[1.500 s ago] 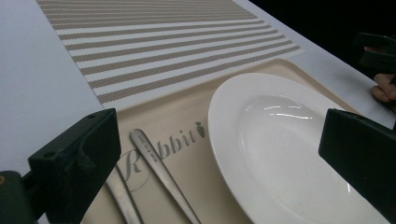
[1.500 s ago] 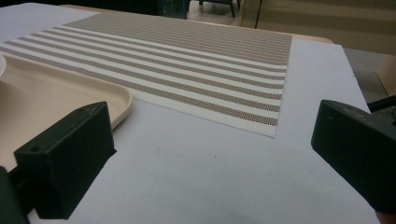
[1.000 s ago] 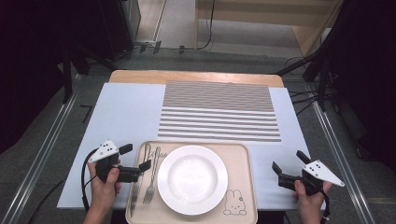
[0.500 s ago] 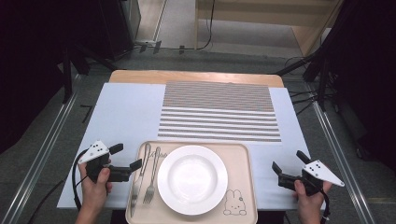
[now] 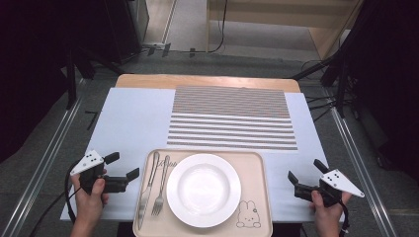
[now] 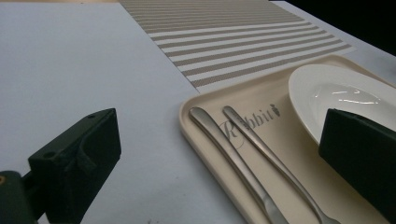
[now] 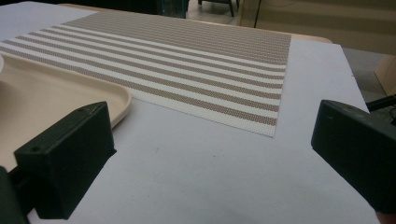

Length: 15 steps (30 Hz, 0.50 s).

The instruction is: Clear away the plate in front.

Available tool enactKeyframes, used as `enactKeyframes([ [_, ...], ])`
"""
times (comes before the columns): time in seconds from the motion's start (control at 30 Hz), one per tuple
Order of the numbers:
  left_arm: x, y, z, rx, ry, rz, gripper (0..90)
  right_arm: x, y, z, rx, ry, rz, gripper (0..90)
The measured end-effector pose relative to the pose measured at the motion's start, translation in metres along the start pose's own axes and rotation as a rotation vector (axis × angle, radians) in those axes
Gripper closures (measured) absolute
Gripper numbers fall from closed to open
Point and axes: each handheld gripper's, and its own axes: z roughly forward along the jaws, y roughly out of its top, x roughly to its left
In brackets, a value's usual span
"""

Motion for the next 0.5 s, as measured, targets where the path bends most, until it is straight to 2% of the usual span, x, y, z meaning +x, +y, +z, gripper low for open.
enactKeyframes([
  [0.5,0.017,-0.008,-0.009,0.003,0.05,-0.003,0.0,0.0,0.0,0.0,0.0,-0.001,0.001,0.0],
])
